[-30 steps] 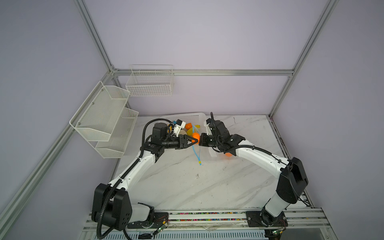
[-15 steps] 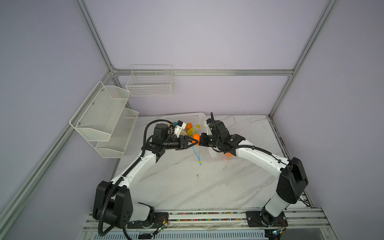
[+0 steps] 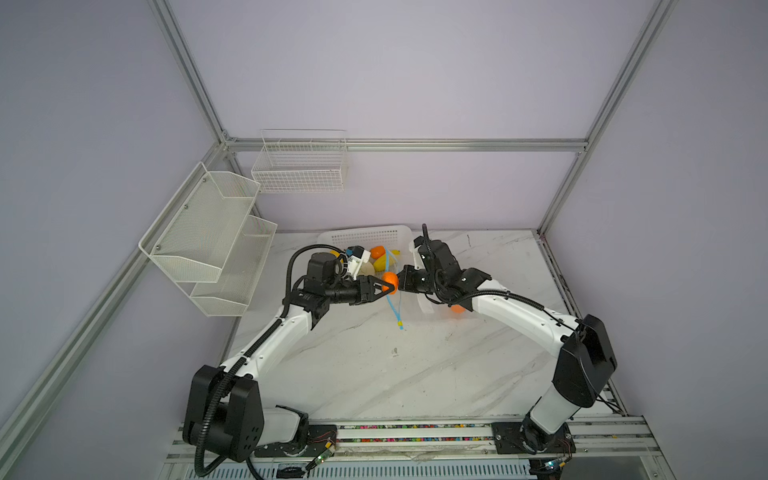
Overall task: Place the food in the zip-top bag and seal the zipper
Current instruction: 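Lower the orange into the bag mouth next to the right gripper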
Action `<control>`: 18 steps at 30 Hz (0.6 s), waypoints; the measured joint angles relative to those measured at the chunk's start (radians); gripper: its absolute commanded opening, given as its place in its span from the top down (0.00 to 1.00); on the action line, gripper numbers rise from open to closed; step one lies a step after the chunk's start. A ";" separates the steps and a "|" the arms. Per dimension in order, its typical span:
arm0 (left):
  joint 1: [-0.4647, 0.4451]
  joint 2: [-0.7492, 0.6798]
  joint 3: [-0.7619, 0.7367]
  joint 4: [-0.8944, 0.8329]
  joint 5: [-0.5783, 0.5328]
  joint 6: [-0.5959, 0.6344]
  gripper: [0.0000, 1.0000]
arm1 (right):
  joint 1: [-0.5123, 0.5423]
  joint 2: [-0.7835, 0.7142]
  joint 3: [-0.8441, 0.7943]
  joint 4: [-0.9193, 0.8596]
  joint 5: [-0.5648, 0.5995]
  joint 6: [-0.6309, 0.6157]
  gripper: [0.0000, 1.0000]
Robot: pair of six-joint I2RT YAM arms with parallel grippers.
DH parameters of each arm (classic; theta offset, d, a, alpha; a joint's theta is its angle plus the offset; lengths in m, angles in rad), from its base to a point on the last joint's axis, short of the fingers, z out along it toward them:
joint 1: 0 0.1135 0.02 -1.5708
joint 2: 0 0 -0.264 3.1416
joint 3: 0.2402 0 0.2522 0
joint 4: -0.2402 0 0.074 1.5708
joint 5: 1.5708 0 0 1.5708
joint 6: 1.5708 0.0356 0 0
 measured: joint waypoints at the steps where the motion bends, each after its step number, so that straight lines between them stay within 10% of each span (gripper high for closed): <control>1: 0.000 -0.004 -0.005 0.003 -0.004 0.000 0.62 | -0.005 -0.003 0.000 0.000 -0.001 0.000 1.00; 18: -0.033 0.003 -0.010 0.055 -0.037 -0.028 0.64 | -0.021 -0.018 0.000 0.049 -0.050 0.030 1.00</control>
